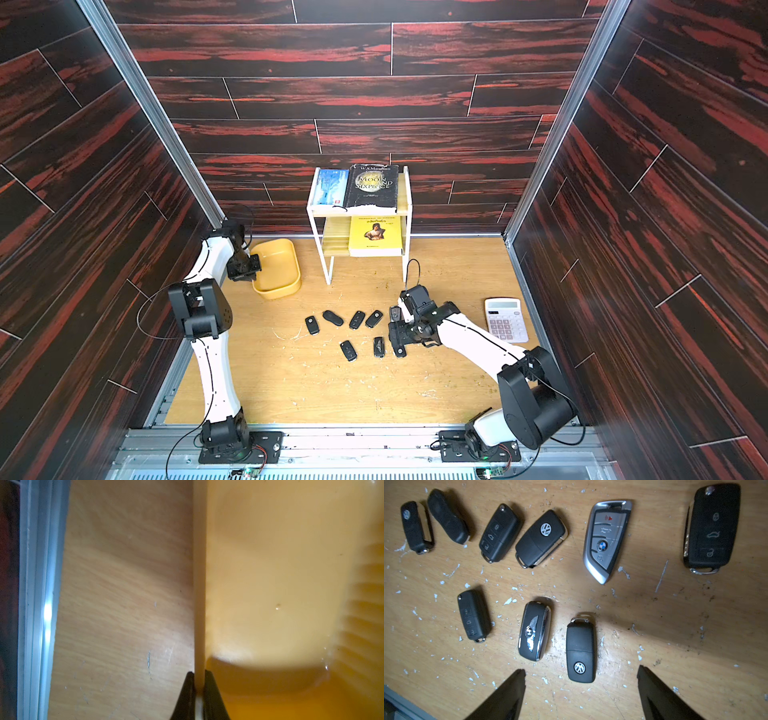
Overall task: Place the car key into the storage box
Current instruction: Pick up the storage box at the corner of the board.
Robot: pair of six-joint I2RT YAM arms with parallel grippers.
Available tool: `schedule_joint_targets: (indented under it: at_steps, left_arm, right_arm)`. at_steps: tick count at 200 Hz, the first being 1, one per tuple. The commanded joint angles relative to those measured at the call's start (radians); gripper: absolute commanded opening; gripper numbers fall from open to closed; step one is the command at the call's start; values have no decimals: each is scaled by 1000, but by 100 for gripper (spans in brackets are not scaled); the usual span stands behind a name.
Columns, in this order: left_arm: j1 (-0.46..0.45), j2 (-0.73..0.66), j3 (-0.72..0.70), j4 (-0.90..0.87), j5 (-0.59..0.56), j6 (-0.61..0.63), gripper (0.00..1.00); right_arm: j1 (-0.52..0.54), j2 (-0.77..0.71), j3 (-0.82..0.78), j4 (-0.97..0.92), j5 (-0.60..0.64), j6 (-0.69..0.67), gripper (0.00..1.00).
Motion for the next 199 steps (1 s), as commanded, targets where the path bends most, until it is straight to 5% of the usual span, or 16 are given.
schedule_joint_targets:
  at_steps: [1,61,150,199]
  left_arm:
    - [-13,-122,-167,-1,23,-27,1]
    - [-18,-461,-590,102,-8,-93,6]
    - [-18,-870,-935,82,-7,-149,7]
    - [-18,-985,-1052,62,14,-157,8]
  right_arm:
    - [8,-23,13,-6,-15,2,88]
    - [13,-48,38,-33,-10,4,89]
    - [28,-109,53,-85,3,20,89]
    - [49,-137,51,-103,2,42,89]
